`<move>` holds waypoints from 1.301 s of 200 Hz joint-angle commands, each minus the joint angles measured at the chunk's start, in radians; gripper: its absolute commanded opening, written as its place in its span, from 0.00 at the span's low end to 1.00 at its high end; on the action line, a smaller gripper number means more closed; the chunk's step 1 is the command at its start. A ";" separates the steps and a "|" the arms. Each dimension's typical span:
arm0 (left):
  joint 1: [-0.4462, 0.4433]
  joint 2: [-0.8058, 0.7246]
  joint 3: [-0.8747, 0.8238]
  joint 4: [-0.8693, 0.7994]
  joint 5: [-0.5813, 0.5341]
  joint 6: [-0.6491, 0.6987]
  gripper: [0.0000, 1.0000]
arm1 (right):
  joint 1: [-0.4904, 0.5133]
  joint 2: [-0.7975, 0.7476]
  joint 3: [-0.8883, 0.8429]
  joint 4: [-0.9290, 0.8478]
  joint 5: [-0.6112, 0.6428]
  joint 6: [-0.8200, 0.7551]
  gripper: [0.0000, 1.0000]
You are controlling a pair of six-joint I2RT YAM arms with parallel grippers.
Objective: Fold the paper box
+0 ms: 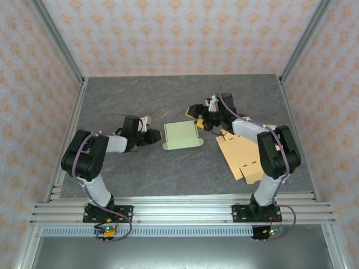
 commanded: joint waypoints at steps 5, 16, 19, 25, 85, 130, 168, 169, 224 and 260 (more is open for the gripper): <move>0.000 -0.090 -0.010 0.014 0.032 -0.067 0.40 | -0.015 0.016 0.054 -0.174 0.087 -0.168 0.84; 0.000 -0.109 0.001 0.029 0.046 -0.104 0.42 | -0.016 0.030 0.057 -0.178 0.075 -0.179 0.84; -0.001 -0.113 0.004 0.034 0.049 -0.109 0.43 | -0.016 0.033 0.058 -0.176 0.072 -0.179 0.84; -0.005 -0.116 0.011 0.044 0.057 -0.117 0.43 | -0.016 0.040 0.055 -0.167 0.066 -0.176 0.83; -0.078 -0.016 0.031 0.129 0.053 -0.171 0.45 | -0.022 0.097 0.047 -0.105 0.031 -0.143 0.82; -0.082 0.066 0.024 0.154 0.047 -0.189 0.33 | -0.041 0.103 0.022 -0.062 -0.002 -0.118 0.81; -0.050 0.105 -0.007 0.231 0.088 -0.226 0.28 | -0.066 0.107 -0.004 -0.016 -0.058 -0.101 0.82; -0.049 0.105 -0.008 0.232 0.089 -0.226 0.28 | -0.067 0.107 -0.005 -0.015 -0.061 -0.101 0.82; -0.010 0.111 -0.041 0.260 0.124 -0.218 0.26 | -0.072 0.149 -0.027 0.052 -0.167 -0.055 0.84; 0.020 0.154 -0.062 0.346 0.152 -0.263 0.22 | -0.072 0.163 -0.065 0.140 -0.190 0.004 0.84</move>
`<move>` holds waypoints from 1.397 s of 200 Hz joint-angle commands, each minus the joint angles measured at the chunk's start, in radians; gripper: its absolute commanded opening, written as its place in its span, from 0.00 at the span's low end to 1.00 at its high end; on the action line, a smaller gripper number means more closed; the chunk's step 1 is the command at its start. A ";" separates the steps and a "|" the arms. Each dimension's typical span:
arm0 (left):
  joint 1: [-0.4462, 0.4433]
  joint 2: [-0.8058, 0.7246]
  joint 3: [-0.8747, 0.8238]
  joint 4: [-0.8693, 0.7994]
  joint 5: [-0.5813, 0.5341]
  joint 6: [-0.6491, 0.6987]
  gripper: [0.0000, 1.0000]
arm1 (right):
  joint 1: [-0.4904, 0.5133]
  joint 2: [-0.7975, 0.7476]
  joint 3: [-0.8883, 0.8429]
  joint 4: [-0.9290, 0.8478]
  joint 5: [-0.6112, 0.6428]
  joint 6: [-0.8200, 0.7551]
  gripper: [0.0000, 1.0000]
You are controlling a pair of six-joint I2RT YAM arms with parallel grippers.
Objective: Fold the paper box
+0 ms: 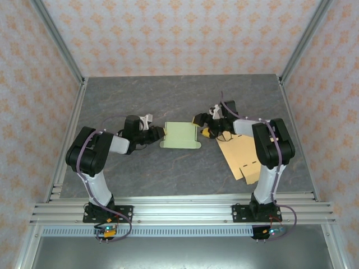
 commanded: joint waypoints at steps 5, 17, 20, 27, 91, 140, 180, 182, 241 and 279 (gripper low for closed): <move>0.029 0.062 -0.039 0.055 0.014 -0.043 0.22 | -0.003 0.019 -0.035 0.106 -0.048 0.054 0.84; 0.032 0.068 -0.040 0.067 0.017 -0.049 0.22 | 0.000 0.020 -0.046 0.126 -0.052 0.066 0.84; 0.032 0.068 -0.040 0.068 0.016 -0.049 0.22 | 0.001 0.020 -0.048 0.132 -0.052 0.069 0.84; 0.033 0.068 -0.040 0.069 0.018 -0.049 0.22 | 0.003 0.020 -0.052 0.140 -0.054 0.073 0.84; 0.032 0.060 -0.033 0.029 0.011 -0.026 0.22 | 0.065 0.040 -0.063 0.287 -0.055 0.212 0.81; 0.035 0.061 -0.037 0.032 0.009 -0.030 0.22 | 0.086 0.025 -0.082 0.408 -0.037 0.332 0.74; 0.034 -0.018 -0.047 0.040 -0.009 -0.047 0.54 | 0.093 0.014 -0.089 0.424 -0.020 0.376 0.51; 0.034 -0.025 -0.049 0.040 -0.016 -0.047 0.57 | 0.093 0.013 -0.089 0.424 -0.020 0.378 0.51; 0.012 -0.274 -0.018 0.047 -0.219 0.098 0.78 | 0.089 -0.048 -0.080 0.287 -0.020 0.388 0.45; -0.125 -0.450 -0.237 0.370 -0.432 0.599 0.86 | 0.070 -0.110 -0.058 0.098 -0.009 0.433 0.46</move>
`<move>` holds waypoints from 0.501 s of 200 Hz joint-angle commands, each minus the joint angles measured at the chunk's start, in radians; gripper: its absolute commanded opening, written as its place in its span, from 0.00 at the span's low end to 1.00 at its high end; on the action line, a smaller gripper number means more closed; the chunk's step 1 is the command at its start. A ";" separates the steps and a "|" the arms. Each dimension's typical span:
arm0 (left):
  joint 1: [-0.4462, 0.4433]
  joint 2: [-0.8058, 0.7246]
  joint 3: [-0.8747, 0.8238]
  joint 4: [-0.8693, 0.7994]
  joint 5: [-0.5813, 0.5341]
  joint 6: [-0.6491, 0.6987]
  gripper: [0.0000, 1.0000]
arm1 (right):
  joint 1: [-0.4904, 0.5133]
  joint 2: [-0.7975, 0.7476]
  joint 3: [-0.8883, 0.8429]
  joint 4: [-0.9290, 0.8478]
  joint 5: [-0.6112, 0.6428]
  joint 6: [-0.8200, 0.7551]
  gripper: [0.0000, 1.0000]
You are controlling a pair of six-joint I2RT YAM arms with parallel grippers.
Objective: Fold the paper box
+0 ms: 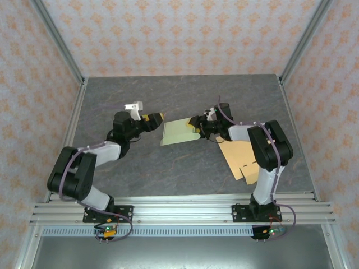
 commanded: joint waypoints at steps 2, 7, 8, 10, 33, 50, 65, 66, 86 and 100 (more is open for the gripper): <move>-0.100 -0.087 -0.134 0.222 -0.159 0.414 0.87 | -0.015 -0.072 0.031 -0.157 0.014 0.043 0.46; -0.121 -0.101 -0.129 0.183 -0.134 0.494 0.87 | -0.016 -0.076 0.042 -0.195 0.017 0.045 0.46; -0.125 -0.103 -0.127 0.168 -0.127 0.509 0.87 | -0.017 -0.077 0.044 -0.203 0.017 0.045 0.46; -0.130 -0.107 -0.118 0.134 -0.114 0.535 0.87 | -0.018 -0.077 0.048 -0.220 0.017 0.044 0.46; -0.187 -0.104 -0.050 -0.153 -0.016 0.821 0.86 | -0.028 -0.074 0.086 -0.331 0.018 0.067 0.47; -0.194 -0.117 -0.107 -0.087 0.063 0.921 0.87 | -0.041 -0.057 0.089 -0.333 -0.003 0.126 0.47; -0.215 -0.132 -0.081 -0.201 0.065 1.029 0.86 | -0.051 -0.044 0.074 -0.296 -0.018 0.192 0.47; -0.218 -0.131 -0.076 -0.213 0.061 1.037 0.86 | -0.051 -0.044 0.074 -0.294 -0.018 0.196 0.47; -0.279 -0.079 -0.020 -0.354 -0.053 1.159 0.86 | -0.055 -0.020 0.083 -0.285 -0.047 0.248 0.46; -0.320 -0.043 -0.013 -0.342 -0.140 1.213 0.86 | -0.055 -0.012 0.090 -0.284 -0.058 0.274 0.46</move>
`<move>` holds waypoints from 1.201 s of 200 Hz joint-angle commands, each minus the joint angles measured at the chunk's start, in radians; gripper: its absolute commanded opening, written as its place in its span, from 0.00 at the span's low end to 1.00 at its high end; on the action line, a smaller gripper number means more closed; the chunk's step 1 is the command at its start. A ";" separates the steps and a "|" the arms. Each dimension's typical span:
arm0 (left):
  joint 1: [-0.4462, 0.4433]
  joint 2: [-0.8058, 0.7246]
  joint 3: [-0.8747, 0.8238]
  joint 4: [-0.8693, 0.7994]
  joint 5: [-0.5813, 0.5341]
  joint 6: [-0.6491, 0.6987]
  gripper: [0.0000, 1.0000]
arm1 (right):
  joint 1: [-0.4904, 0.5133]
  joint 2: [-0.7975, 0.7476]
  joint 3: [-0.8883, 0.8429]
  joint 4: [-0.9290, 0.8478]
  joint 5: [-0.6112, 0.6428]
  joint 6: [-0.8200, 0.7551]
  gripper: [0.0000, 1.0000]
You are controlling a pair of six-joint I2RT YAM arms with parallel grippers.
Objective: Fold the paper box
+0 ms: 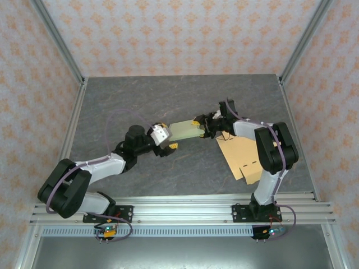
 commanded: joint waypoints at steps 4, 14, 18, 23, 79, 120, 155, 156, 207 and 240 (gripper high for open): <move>-0.061 0.054 0.046 -0.093 -0.143 0.232 0.86 | -0.003 0.029 0.023 -0.022 -0.038 0.101 0.46; -0.071 0.081 0.060 -0.068 -0.222 0.241 0.86 | -0.002 0.027 0.026 -0.033 -0.036 0.101 0.45; -0.074 0.091 0.067 -0.064 -0.244 0.247 0.85 | -0.002 0.026 0.026 -0.037 -0.036 0.102 0.45; -0.076 0.102 0.076 -0.067 -0.260 0.264 0.85 | -0.002 0.027 0.026 -0.039 -0.037 0.103 0.45; -0.091 0.210 0.124 0.044 -0.425 0.307 0.79 | -0.003 0.015 0.025 -0.049 -0.048 0.128 0.44; -0.093 0.236 0.152 0.013 -0.423 0.318 0.66 | -0.003 -0.006 0.022 -0.058 -0.049 0.126 0.44; -0.093 0.206 0.175 -0.102 -0.371 0.320 0.52 | -0.007 -0.012 0.014 -0.056 -0.059 0.118 0.50; -0.093 0.205 0.176 -0.107 -0.370 0.320 0.52 | -0.007 -0.012 0.014 -0.056 -0.059 0.116 0.50; -0.093 0.151 0.222 -0.308 -0.376 0.307 0.51 | -0.040 -0.067 0.011 -0.144 -0.035 0.027 0.71; -0.093 0.091 0.303 -0.518 -0.349 0.289 0.50 | -0.066 -0.167 0.013 -0.279 0.088 -0.105 0.78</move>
